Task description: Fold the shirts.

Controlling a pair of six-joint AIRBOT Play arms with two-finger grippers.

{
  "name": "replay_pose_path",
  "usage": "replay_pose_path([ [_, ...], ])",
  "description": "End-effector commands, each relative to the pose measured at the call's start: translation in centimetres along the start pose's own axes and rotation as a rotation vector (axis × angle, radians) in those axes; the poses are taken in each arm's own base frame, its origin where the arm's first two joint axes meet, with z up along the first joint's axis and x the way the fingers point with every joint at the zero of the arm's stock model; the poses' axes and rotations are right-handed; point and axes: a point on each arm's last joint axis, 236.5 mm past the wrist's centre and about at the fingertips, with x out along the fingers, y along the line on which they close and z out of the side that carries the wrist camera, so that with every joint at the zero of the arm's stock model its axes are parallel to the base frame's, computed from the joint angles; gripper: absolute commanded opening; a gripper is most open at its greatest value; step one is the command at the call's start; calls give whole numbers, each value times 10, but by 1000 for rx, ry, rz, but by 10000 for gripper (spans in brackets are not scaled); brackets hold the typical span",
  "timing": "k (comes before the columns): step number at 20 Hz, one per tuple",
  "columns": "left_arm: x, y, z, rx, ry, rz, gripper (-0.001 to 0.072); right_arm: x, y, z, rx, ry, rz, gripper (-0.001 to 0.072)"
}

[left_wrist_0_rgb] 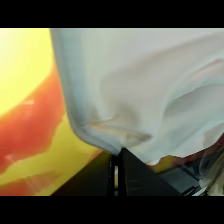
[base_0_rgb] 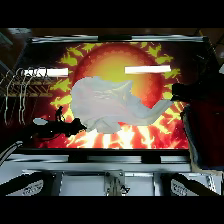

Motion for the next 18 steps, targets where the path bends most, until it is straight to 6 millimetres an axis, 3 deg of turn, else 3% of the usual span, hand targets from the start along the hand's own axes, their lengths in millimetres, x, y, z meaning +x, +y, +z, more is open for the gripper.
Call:
replay_pose_path([
  [1,-35,-56,36,122,-125,-95,26,-6,4,7,1,-41,10,53],
  [3,-96,-121,62,356,-272,-157,26,-31,13,23,-51,-141,11,53],
  [4,-136,-155,71,518,-371,-168,26,-56,20,38,-89,-240,5,53],
  [5,-185,-192,77,670,-490,-171,26,-87,28,54,-129,-357,-2,53],
  [7,-304,-267,75,871,-788,-186,26,-176,53,83,-199,-668,-17,53],
  [9,-428,-337,38,1008,-1083,-231,27,-286,82,89,-254,-1027,-28,53],
  [11,-515,-385,-19,1099,-1297,-282,26,-382,106,63,-292,-1320,-30,53],
  [12,-543,-402,-46,1138,-1370,-306,27,-412,113,45,-302,-1404,-34,53],
  [14,-576,-424,-95,1215,-1462,-353,27,-443,123,9,-325,-1487,-37,53],
  [16,-587,-430,-125,1267,-1497,-362,27,-457,124,-20,-340,-1514,-73,53],
  [18,-586,-424,-134,1289,-1506,-305,26,-468,116,-44,-340,-1537,-150,53],
])
